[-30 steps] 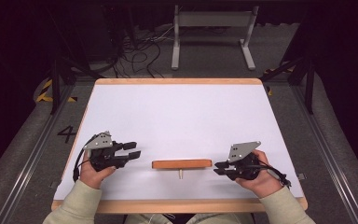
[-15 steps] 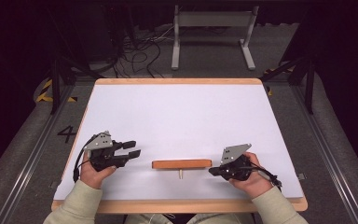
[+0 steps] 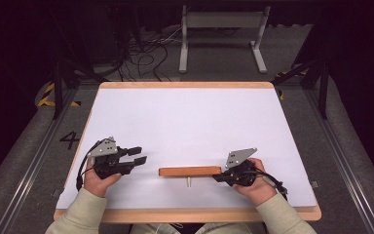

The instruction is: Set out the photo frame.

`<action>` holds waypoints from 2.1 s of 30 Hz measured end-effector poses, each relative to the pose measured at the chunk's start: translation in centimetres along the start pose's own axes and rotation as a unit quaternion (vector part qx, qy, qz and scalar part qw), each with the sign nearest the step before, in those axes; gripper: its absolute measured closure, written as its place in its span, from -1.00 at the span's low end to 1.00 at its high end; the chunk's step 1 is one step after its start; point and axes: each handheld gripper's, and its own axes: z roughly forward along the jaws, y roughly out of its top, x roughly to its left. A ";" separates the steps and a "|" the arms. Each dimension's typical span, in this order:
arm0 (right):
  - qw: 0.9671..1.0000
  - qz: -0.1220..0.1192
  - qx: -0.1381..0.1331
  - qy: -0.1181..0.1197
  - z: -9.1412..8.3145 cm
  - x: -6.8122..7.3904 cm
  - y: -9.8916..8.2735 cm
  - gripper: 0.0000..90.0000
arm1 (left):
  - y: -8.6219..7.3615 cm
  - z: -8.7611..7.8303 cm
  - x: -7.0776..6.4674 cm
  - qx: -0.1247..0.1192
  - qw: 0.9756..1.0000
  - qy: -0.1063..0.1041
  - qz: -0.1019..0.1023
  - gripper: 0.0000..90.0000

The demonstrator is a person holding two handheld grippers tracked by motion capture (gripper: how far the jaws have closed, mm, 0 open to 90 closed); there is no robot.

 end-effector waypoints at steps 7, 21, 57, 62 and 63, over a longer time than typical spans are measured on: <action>1.000 0.023 -0.006 -0.013 0.4 -1.0 0.3 1.00 | 0.0 0.1 -0.1 -0.001 1.000 0.001 0.004 0.24; 0.998 0.057 -0.014 -0.034 1.3 -3.0 2.1 1.00 | -0.1 0.0 0.0 0.000 1.000 0.001 0.001 0.24; 0.995 0.083 -0.039 -0.041 5.0 -7.0 8.4 1.00 | -0.2 -0.1 0.2 0.001 1.000 0.008 0.001 0.24; 0.995 0.081 -0.039 -0.033 5.7 -7.2 9.1 1.00 | -0.3 -0.1 0.2 0.002 1.000 0.010 -0.001 0.24; 0.996 0.080 -0.039 -0.033 5.8 -7.1 9.3 1.00 | -0.3 -0.1 0.2 0.003 1.000 0.009 0.000 0.24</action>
